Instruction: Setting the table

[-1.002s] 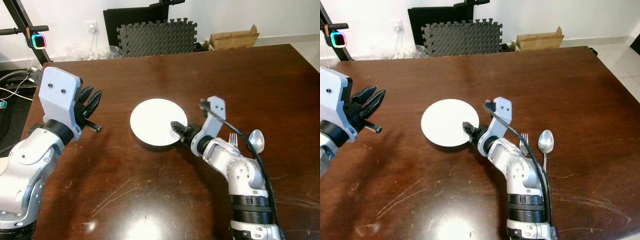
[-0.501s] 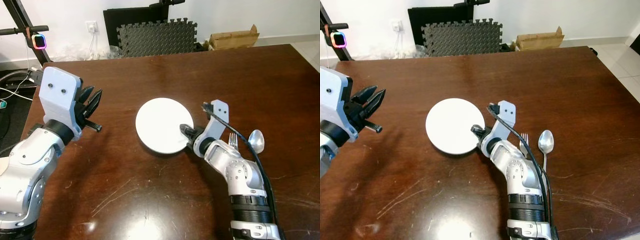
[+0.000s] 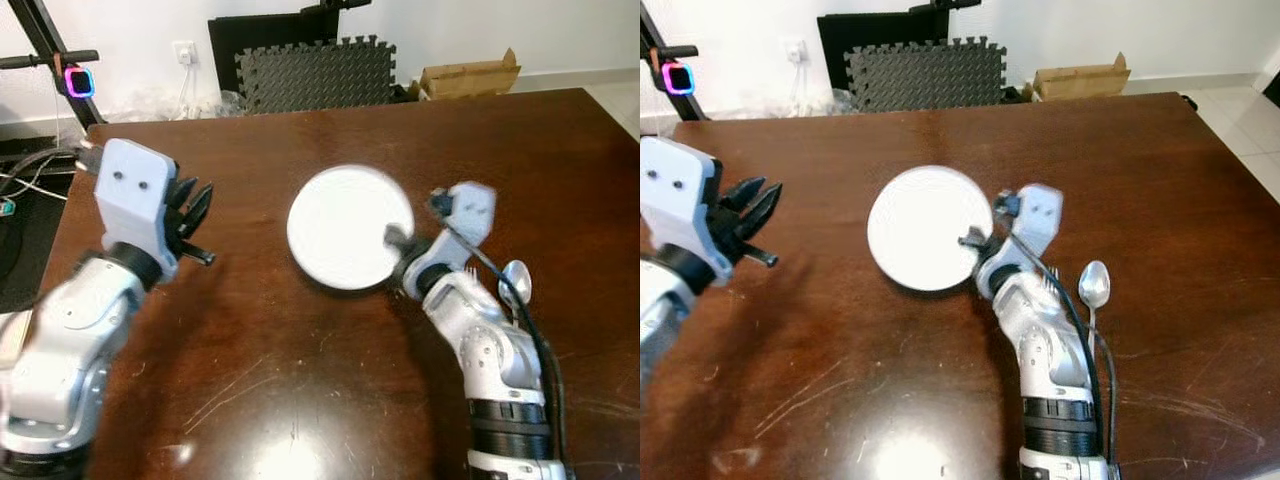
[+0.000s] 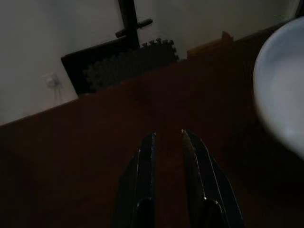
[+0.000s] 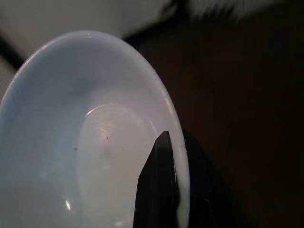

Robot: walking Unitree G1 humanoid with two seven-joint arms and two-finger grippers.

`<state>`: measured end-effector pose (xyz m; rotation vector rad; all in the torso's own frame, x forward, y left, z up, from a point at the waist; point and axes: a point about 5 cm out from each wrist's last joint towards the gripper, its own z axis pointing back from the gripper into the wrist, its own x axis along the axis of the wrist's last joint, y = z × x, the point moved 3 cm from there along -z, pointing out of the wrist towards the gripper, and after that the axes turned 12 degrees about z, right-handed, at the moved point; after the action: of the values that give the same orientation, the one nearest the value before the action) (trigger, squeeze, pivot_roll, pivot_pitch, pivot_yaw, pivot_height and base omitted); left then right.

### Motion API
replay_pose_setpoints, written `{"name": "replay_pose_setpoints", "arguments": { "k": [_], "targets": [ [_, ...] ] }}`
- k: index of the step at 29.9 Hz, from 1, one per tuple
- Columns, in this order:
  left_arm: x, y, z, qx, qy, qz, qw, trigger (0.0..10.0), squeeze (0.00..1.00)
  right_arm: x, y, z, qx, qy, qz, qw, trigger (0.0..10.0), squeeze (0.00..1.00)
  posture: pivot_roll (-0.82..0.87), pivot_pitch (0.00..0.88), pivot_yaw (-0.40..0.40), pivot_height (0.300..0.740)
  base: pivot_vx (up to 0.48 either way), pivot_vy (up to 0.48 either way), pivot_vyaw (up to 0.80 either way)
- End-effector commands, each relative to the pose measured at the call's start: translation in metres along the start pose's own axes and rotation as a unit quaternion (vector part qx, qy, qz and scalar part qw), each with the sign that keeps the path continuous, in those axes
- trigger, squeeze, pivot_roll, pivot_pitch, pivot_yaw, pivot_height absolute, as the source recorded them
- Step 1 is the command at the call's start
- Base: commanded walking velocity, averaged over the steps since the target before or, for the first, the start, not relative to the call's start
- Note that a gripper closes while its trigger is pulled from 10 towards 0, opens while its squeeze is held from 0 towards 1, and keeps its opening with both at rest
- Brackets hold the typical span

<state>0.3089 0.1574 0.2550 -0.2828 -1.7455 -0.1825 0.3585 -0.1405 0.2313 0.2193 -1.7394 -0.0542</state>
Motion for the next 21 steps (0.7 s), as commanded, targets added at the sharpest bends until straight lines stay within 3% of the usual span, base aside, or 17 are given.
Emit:
{"name": "replay_pose_setpoints", "arguments": {
  "k": [1,2,3,4,11,21],
  "targets": [
    [-0.012,-0.007,0.0,-0.003,0.019,0.015,1.0,10.0,0.0,0.012,-0.008,0.004,-0.036,-0.032,0.012,0.999,10.0,0.0,0.05,0.132,0.056,0.74,0.0,0.0,0.0],
    [-0.012,-0.007,0.0,-0.003,0.019,0.015,1.0,10.0,0.0,0.012,-0.008,0.004,-0.036,-0.032,0.012,0.999,10.0,0.0,0.05,0.132,0.056,0.74,0.0,0.0,0.0],
    [-0.017,-0.022,-0.002,-0.018,0.021,0.05,0.998,10.0,0.0,0.034,-0.013,0.006,-0.064,-0.082,0.031,0.994,10.0,0.0,0.05,0.125,0.066,0.74,0.0,0.0,0.0],
    [-0.019,-0.026,-0.003,-0.02,0.023,0.063,0.998,10.0,0.0,0.04,-0.013,0.007,-0.071,-0.097,0.034,0.992,10.0,0.0,0.05,0.125,0.066,0.74,0.0,0.0,0.0],
    [-0.034,-0.03,-0.007,0.002,0.04,0.094,0.995,10.0,0.0,0.062,-0.014,0.011,-0.091,-0.155,0.078,0.981,10.0,0.0,0.04,0.116,0.076,0.74,0.0,0.0,0.0],
    [-0.039,-0.026,-0.01,0.039,0.035,0.119,0.992,10.0,0.0,0.061,-0.019,0.01,-0.099,-0.161,0.067,0.98,10.0,0.0,0.04,0.11,0.066,0.74,0.0,0.0,0.0]
  ]
}}
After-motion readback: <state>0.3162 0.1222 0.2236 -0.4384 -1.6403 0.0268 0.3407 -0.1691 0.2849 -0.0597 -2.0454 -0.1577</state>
